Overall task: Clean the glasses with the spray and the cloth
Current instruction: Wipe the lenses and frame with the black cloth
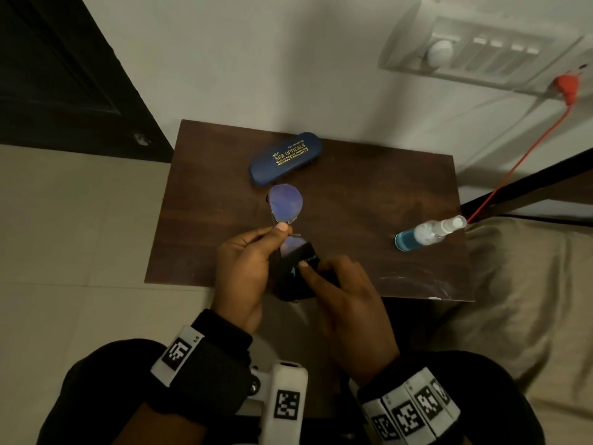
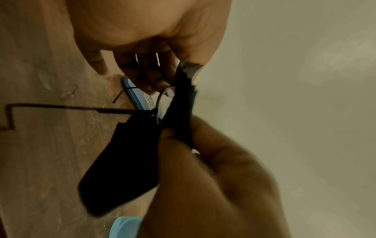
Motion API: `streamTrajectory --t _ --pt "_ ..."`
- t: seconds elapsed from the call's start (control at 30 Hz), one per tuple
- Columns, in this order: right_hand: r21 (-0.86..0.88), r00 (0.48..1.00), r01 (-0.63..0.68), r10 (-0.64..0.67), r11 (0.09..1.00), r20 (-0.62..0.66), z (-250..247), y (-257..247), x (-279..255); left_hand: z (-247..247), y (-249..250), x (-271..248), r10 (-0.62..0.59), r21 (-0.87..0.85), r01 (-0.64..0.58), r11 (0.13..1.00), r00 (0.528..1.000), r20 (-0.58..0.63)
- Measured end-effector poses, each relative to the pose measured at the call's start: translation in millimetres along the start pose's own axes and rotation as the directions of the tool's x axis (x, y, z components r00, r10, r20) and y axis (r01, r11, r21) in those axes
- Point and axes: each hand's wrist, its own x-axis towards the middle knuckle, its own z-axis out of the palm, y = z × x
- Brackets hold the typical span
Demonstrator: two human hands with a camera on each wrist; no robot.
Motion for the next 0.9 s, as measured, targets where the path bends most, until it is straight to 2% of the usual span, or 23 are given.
streamTrajectory --t 0.13,0.23,0.4,0.6,0.7,0.83,0.9 --pt "0.015 0.991 -0.109 0.110 0.994 -0.073 0 8 8 1 -1 2 -0.044 0.008 0.044 0.999 0.999 0.025" --pt "0.049 0.990 -0.069 0.075 0.996 -0.119 3 3 17 4 -1 -4 -0.077 -0.017 0.078 0.997 0.997 0.031" --pt "0.015 0.999 -0.008 0.008 1.000 -0.033 8 -4 1 1 0 -1 -0.136 -0.052 0.138 0.989 0.990 0.034" --pt "0.019 0.992 -0.094 0.095 0.995 -0.084 7 3 8 2 0 1 -0.160 -0.073 0.163 0.984 0.986 0.041" --pt "0.030 0.994 -0.068 0.070 0.997 -0.080 8 -6 16 3 -3 -1 -0.168 -0.116 0.172 0.978 0.985 0.043" --pt "0.005 1.000 -0.001 0.002 1.000 -0.023 5 -9 1 0 -3 1 -0.165 -0.138 0.165 0.977 0.986 0.011" --pt "-0.010 0.999 -0.028 0.028 1.000 -0.029 3 -2 -4 -2 -2 4 -0.156 -0.109 0.152 0.982 0.987 -0.026"
